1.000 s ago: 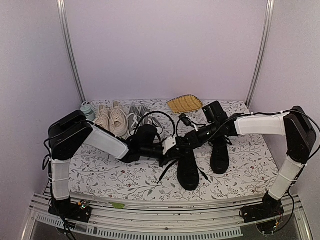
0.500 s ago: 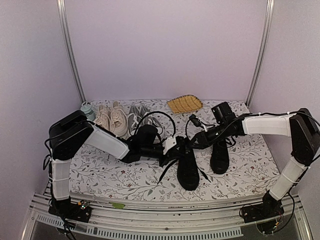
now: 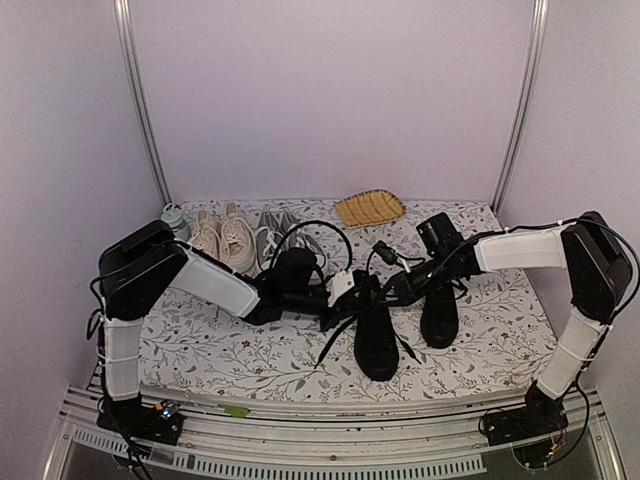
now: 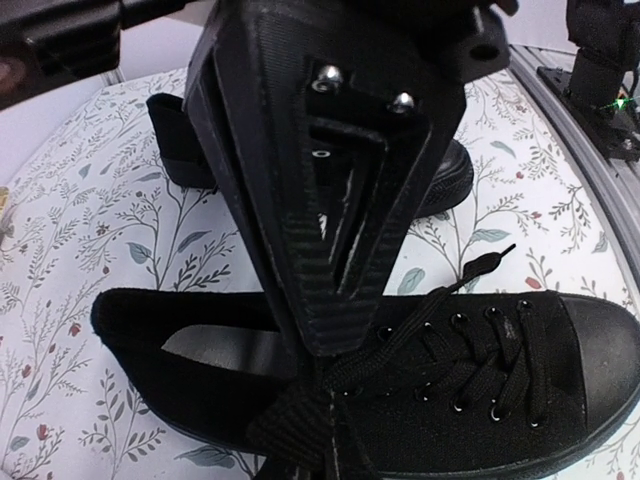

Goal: Tie the shoes
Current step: Pass from the right arm to the left, then pass from the left arm to the right

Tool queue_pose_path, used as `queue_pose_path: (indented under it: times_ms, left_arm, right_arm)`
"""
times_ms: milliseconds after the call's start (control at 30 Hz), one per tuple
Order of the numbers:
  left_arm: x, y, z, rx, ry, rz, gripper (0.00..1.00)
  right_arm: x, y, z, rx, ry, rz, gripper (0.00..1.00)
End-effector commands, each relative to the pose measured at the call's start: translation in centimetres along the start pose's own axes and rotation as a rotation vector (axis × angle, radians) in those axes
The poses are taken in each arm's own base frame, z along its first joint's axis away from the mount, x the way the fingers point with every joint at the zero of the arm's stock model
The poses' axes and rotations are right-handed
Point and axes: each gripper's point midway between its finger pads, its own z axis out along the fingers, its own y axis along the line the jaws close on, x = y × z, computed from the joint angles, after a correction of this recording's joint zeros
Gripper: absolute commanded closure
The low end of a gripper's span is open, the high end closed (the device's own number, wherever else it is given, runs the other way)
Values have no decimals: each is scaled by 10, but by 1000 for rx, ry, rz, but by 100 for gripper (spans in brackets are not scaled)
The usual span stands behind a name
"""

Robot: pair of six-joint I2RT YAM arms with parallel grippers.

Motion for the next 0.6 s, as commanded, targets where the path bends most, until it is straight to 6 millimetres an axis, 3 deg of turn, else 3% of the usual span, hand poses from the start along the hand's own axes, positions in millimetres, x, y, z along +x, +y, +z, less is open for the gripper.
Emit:
queue_pose_path:
  times_ms: [0,267,500,567]
  left_arm:
    - [2,8,4,-20,4,-12,96]
    - [-1,21,7,-76,4,-19,81]
    - [0,14,13,-42,13,-16,78]
    - [-1,12,14,-32,10,-13,83]
  right_arm:
    - [-3,9,-1,-45,-8,-20,96]
    - [-4,23,-8,-83,-15,-33,99]
    - [-3,29,-9,-104,-6,-36,99]
    - [-1,30,-8,-108,5,-30,99]
